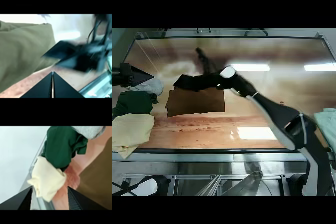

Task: Fold the shirts.

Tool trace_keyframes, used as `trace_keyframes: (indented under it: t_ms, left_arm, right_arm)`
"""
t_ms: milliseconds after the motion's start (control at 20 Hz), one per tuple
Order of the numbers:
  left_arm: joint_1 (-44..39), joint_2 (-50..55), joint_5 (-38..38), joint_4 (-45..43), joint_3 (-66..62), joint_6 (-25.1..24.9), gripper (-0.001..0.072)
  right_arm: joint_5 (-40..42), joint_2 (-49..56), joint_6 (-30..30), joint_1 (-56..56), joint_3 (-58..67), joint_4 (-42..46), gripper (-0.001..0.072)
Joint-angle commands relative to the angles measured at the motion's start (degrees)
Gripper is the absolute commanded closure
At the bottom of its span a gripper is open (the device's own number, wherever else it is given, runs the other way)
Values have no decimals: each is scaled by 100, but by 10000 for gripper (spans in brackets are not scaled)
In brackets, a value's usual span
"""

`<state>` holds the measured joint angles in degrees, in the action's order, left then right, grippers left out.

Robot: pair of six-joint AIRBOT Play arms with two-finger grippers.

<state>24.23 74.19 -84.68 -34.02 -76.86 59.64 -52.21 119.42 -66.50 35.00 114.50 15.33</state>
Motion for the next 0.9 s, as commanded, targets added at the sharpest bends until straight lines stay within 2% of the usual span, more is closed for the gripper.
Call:
trace_keyframes:
  t_ms: [0, 150, 300, 350, 400, 450, 500, 600, 800, 850]
  left_arm:
    - [7, -70, -284, 170, -111, -2, 692]
    - [-7, -302, -398, 247, -111, -4, 692]
    - [-11, -643, -363, 247, -111, -2, 692]
    - [-11, -719, -343, 258, -114, -2, 692]
    - [-9, -785, -334, 256, -111, -2, 692]
    - [-11, -837, -334, 256, -114, -2, 692]
    - [-11, -874, -337, 256, -114, -4, 692]
    - [-9, -890, -343, 254, -114, -4, 692]
    - [-9, -879, -341, 254, -114, -22, 691]
    - [-9, -879, -339, 254, -114, -35, 691]
  right_arm:
    - [-2315, -448, -551, -1078, 22, 372, 237]
    - [-3023, -704, -1130, -1639, -22, 1648, 256]
    - [-2782, -831, -1639, -1759, -284, 3388, 276]
    - [-2505, -831, -1878, -1759, -420, 3991, 220]
    - [-2177, -824, -2048, -1759, -603, 4291, 47]
    - [-1864, -793, -2107, -1764, -822, 4325, 6]
    - [-1606, -721, -2138, -1764, -1058, 4170, 5]
    - [-1272, -476, -1932, -1759, -1408, 3464, 5]
    - [-1193, 262, -1582, -1637, -1484, 2039, 8]
    - [-1152, 374, -1449, -1567, -1475, 1746, 62]
